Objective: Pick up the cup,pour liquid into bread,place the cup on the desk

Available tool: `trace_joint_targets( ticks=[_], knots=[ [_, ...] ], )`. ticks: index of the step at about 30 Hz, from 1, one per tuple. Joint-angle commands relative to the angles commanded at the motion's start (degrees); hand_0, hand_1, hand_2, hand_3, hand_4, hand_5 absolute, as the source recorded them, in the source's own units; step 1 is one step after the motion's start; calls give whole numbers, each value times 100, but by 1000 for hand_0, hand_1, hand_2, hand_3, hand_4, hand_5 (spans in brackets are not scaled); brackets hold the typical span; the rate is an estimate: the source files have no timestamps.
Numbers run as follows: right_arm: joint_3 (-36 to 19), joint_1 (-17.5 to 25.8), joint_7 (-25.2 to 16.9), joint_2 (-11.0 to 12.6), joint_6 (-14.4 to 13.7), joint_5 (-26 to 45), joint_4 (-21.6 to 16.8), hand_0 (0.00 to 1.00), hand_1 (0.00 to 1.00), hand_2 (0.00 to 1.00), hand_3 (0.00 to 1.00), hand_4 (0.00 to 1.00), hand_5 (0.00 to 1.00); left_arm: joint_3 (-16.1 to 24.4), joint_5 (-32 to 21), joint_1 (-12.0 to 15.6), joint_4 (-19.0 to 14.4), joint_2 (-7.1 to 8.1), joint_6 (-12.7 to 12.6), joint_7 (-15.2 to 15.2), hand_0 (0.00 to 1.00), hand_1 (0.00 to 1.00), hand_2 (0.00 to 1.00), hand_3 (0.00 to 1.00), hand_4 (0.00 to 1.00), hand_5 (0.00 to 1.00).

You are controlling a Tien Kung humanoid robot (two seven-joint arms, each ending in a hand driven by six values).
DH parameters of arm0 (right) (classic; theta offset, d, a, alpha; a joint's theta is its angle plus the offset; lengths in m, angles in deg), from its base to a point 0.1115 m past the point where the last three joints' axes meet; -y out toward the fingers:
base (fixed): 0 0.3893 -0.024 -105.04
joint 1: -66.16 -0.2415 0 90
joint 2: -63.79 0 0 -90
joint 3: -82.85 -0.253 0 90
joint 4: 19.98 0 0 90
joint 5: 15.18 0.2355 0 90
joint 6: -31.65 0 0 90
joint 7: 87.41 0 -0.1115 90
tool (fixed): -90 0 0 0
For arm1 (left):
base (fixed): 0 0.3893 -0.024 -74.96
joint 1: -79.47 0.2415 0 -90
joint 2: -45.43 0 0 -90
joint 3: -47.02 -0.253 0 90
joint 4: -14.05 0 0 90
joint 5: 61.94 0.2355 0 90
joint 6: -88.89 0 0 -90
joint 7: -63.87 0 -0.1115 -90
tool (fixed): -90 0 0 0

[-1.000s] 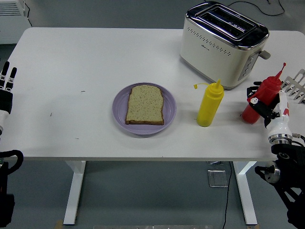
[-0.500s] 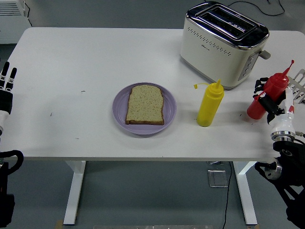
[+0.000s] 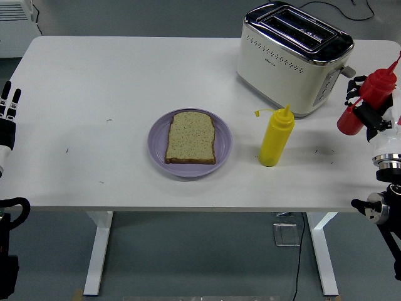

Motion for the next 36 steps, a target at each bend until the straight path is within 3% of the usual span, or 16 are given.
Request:
trace_joint_targets(
  ticks=[3, 8, 12, 21, 28, 36],
  knots=[
    [-82, -203, 421, 219, 37, -638, -322, 107, 193, 326, 393, 573, 82, -3, -2, 4, 1, 2, 1, 0, 793, 750, 750, 711, 506, 989],
    [-30, -527, 877, 400, 43, -1444, -508, 113, 189, 326, 391, 559, 81, 5, -1, 16, 3, -1, 0, -2, 793, 750, 751, 711, 507, 990],
    [235, -1032, 1430, 515, -35, -2211, -598, 114, 181, 321, 387, 542, 76, 10, 0, 31, 3, -3, 0, -2, 793, 751, 750, 711, 507, 990],
    [823, -1807, 2358, 528, -131, -4096, -584, 115, 180, 320, 389, 533, 78, 31, -2, 35, 2, -2, -2, -2, 793, 750, 751, 711, 508, 990],
    [1459, -2485, 2896, 454, -104, -5665, -271, 121, 177, 321, 388, 517, 66, 70, -2, 21, 4, -4, -3, -4, 793, 750, 750, 711, 507, 990],
    [2181, -3134, 3353, 314, 255, -6767, 12, 126, 173, 316, 388, 499, 73, 87, -3, 26, 5, -10, -1, -4, 794, 749, 752, 711, 508, 990]
  ],
)
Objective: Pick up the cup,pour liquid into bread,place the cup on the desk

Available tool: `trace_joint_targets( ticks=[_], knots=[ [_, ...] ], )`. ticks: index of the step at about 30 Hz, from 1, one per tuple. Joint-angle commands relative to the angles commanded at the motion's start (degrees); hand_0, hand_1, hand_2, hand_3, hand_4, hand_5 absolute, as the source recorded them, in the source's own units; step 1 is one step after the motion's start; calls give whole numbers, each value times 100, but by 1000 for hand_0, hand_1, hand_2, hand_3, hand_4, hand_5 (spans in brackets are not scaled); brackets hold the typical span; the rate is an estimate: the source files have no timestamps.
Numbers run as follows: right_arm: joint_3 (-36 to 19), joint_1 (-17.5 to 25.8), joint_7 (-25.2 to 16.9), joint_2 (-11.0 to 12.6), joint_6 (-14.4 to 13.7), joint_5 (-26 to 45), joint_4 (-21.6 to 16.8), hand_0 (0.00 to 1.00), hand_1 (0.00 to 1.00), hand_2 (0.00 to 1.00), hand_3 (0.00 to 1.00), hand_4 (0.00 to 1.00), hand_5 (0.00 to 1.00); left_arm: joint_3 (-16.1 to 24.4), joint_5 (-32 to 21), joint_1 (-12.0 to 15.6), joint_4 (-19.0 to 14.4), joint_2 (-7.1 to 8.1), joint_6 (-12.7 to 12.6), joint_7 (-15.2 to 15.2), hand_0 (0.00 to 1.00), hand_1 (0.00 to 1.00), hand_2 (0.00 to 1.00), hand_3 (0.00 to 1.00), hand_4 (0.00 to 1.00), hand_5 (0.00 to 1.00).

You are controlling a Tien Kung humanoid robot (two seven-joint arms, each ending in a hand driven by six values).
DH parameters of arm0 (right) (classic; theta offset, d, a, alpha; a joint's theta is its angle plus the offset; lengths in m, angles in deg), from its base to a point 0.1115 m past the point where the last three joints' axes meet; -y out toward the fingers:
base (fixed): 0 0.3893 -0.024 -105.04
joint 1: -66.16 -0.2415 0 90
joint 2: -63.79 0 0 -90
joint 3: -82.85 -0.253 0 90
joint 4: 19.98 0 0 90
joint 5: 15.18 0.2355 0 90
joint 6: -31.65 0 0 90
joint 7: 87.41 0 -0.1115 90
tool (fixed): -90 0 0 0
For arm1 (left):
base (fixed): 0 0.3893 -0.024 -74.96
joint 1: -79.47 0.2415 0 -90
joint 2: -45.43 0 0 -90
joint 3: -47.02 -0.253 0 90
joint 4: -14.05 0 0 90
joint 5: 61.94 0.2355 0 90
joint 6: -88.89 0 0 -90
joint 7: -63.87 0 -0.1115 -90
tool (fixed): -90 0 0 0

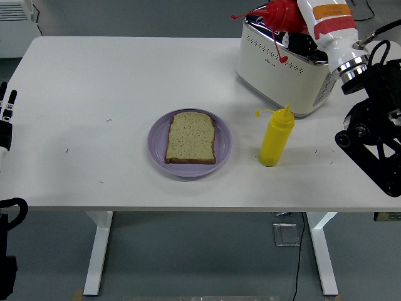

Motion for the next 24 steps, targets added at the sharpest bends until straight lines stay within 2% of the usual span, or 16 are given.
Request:
trace_joint_targets(
  ticks=[6, 8, 10, 19, 24],
  knots=[
    [475, -350, 228, -124, 304, -680, 275, 127, 169, 315, 389, 485, 80, 18, 0, 17, 2, 0, -2, -2, 794, 750, 752, 711, 506, 989],
    [741, -399, 250, -157, 396, -911, 393, 127, 169, 315, 389, 485, 80, 20, 0, 14, 2, -2, -1, -2, 794, 750, 752, 711, 506, 989],
    [737, -360, 260, -189, 447, -911, 422, 127, 169, 315, 389, 485, 80, 18, 0, 1, -1, -4, 2, -2, 794, 750, 752, 711, 506, 989],
    [344, -412, 227, -121, 333, -911, 249, 130, 165, 313, 388, 480, 89, 49, 1, 13, 0, 4, -2, -5, 793, 749, 752, 710, 505, 989],
    [712, -404, 195, -157, 368, -911, 368, 133, 161, 312, 388, 487, 89, 33, 0, 10, 1, 0, 1, -4, 792, 750, 751, 709, 503, 989]
  ],
)
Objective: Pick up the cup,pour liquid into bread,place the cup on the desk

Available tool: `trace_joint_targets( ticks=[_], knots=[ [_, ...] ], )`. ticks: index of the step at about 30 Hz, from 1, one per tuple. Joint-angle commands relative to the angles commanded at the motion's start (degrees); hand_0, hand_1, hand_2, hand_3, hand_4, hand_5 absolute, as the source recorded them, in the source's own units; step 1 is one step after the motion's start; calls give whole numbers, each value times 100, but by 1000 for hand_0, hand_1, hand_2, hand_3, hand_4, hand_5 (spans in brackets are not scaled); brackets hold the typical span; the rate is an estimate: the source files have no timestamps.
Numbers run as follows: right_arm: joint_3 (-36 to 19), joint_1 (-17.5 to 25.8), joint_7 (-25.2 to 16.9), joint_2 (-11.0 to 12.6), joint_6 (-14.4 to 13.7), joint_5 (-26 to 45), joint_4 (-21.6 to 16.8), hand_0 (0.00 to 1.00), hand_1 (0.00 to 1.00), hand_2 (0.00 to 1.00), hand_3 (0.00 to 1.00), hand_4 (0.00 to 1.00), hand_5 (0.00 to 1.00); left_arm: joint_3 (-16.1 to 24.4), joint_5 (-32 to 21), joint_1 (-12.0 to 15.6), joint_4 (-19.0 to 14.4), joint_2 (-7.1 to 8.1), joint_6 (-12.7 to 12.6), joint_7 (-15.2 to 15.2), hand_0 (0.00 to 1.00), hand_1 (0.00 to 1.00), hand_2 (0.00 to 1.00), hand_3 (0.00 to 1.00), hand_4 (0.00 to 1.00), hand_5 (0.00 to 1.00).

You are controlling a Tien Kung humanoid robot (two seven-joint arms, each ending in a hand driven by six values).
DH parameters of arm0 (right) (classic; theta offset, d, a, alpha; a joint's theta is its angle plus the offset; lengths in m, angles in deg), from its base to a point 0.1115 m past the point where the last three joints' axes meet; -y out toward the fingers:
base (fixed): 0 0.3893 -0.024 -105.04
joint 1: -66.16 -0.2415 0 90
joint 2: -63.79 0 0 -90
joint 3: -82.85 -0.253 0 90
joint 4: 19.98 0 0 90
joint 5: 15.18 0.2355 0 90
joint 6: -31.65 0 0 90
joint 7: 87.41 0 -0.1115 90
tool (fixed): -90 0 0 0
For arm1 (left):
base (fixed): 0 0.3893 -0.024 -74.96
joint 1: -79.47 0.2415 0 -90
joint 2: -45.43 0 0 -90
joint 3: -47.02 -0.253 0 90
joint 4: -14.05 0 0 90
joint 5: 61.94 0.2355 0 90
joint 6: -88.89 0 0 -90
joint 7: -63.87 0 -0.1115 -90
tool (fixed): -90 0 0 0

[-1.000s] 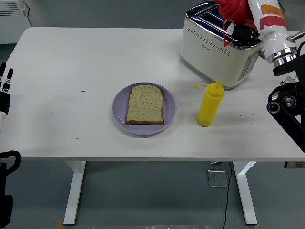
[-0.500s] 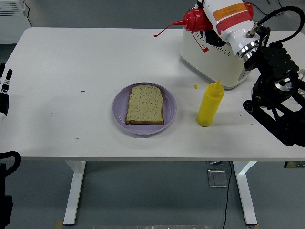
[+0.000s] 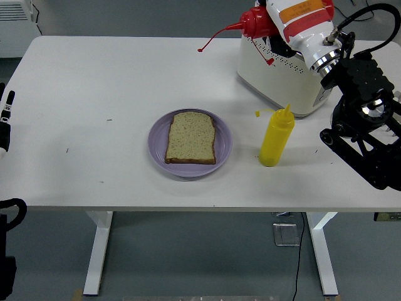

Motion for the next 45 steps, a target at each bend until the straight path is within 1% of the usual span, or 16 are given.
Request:
trace_joint_targets(
  ticks=[1, 3, 7, 13, 16, 19, 22, 26, 28, 31, 34, 37, 40, 41, 43, 45],
  knots=[
    [168, 13, -6, -14, 54, 0, 55, 133, 161, 312, 388, 487, 89, 2, 0, -2, -1, -3, 0, -1, 792, 750, 751, 709, 503, 989],
    [229, 42, -11, -35, 86, 0, 75, 133, 161, 312, 388, 487, 89, -2, -1, -10, 0, -3, 0, 0, 792, 750, 751, 709, 503, 989],
    [-69, 9, -22, -14, -50, 0, -25, 135, 163, 312, 388, 483, 89, 16, 0, -8, 0, 0, -4, -3, 792, 749, 751, 710, 503, 989],
    [-391, -65, -19, 37, -115, 0, -176, 132, 160, 312, 387, 471, 97, 20, -2, -3, 0, 4, -4, -4, 792, 749, 751, 709, 502, 989],
    [-155, -73, -18, -13, -77, 0, -68, 132, 160, 312, 387, 471, 97, 14, -2, -4, 0, 4, -2, -3, 792, 749, 751, 709, 502, 989],
    [243, -36, -26, -83, 29, 0, 113, 133, 159, 311, 387, 472, 97, -4, -4, -11, 3, -4, 1, 0, 791, 748, 751, 709, 502, 989],
    [254, 10, -33, -106, 31, 0, 122, 133, 159, 311, 387, 472, 97, -6, -4, -14, 1, -8, 2, 0, 791, 748, 751, 709, 502, 989],
    [-57, -6, -51, -73, -100, 0, -6, 136, 162, 310, 387, 466, 100, 11, -2, -2, 0, 0, -3, -3, 790, 748, 751, 710, 502, 989],
    [-318, 41, -62, -60, -269, 79, -150, 136, 162, 310, 387, 466, 100, -2, -2, 1, 2, 1, -3, -2, 790, 748, 751, 710, 502, 989],
    [-627, 175, -152, -77, -487, 670, -392, 134, 157, 309, 384, 456, 103, -18, -2, 3, 4, -1, -3, -2, 790, 748, 750, 709, 502, 989],
    [-998, 324, -293, -85, -561, 1378, -641, 134, 157, 309, 384, 456, 103, -20, 0, 8, 4, 1, -3, -3, 790, 748, 750, 709, 502, 989],
    [-1478, 501, -522, -66, -453, 2065, -838, 134, 156, 309, 384, 453, 103, -34, -1, 16, 4, 0, -3, -2, 791, 747, 751, 709, 503, 990],
    [-1923, 628, -614, -56, -346, 2773, -911, 134, 156, 309, 384, 453, 103, -41, -1, 20, 4, -2, -3, -3, 791, 747, 751, 709, 503, 990],
    [-2018, 674, -626, -57, -300, 3034, -912, 135, 158, 308, 384, 453, 105, -45, -1, 23, 4, -2, -3, -3, 791, 748, 751, 709, 504, 991],
    [-2394, 819, -623, -68, -170, 3518, -868, 135, 158, 308, 384, 453, 105, -53, -2, 27, 4, -3, -3, -3, 791, 748, 751, 709, 504, 991],
    [-2784, 999, -582, -79, -127, 3965, -758, 135, 158, 308, 384, 453, 105, -60, -1, 30, 2, -4, -2, -3, 791, 748, 751, 709, 504, 991]
  ],
)
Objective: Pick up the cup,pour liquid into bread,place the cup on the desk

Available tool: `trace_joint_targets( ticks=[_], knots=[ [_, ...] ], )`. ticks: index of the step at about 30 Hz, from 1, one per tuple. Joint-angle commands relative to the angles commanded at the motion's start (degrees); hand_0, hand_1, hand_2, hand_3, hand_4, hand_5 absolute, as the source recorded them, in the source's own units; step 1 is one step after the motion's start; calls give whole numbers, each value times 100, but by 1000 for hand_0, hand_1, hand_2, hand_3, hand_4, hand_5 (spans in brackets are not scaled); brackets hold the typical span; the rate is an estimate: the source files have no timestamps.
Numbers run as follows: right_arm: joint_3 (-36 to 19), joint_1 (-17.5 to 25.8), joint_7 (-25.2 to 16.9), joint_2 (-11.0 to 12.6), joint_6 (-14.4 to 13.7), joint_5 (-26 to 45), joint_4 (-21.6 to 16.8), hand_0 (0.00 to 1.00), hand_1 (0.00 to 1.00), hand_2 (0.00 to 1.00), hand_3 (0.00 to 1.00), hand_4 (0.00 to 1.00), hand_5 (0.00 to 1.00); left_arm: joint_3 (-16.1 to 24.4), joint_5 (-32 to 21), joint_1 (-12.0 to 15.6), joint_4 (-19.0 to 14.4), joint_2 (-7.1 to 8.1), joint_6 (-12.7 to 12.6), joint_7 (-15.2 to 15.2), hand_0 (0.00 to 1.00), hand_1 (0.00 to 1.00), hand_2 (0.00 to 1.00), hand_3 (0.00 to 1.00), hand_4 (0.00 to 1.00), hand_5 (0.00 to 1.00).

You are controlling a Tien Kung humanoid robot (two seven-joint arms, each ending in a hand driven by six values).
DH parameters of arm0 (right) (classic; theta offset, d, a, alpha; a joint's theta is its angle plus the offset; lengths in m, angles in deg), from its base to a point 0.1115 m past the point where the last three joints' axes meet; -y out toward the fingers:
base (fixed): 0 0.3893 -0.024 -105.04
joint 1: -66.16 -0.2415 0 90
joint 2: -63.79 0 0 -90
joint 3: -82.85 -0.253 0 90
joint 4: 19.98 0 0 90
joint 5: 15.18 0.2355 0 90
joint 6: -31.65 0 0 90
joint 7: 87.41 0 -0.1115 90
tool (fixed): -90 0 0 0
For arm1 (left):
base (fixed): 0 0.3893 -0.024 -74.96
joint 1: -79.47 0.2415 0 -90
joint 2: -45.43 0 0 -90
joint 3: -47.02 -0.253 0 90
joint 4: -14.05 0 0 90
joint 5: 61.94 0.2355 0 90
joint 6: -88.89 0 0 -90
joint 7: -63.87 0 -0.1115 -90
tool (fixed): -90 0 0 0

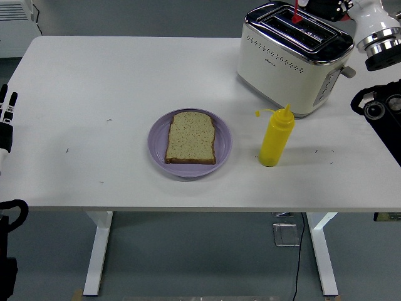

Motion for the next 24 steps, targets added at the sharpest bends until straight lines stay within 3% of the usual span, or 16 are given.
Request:
trace_joint_targets(
  ticks=[4, 16, 20, 24],
  knots=[
    [-627, 481, -29, 38, 63, 968, 172, 135, 167, 310, 382, 465, 104, -3, 0, 9, -1, 2, -2, 0, 792, 748, 751, 709, 504, 992],
    [-948, 1373, -499, -18, 440, 3873, 180, 138, 215, 310, 382, 470, 104, -8, -4, -24, 2, -1, 0, 2, 792, 748, 750, 711, 506, 993],
    [-1019, 1652, -885, 7, 530, 4879, 141, 140, 234, 311, 382, 468, 108, -1, -4, -26, 1, -2, -1, 1, 792, 749, 750, 710, 506, 993],
    [-987, 1802, -1177, 46, 534, 5337, 131, 140, 234, 311, 382, 468, 108, 0, -4, -27, 3, -4, -1, 1, 792, 749, 750, 710, 506, 993]
  ],
)
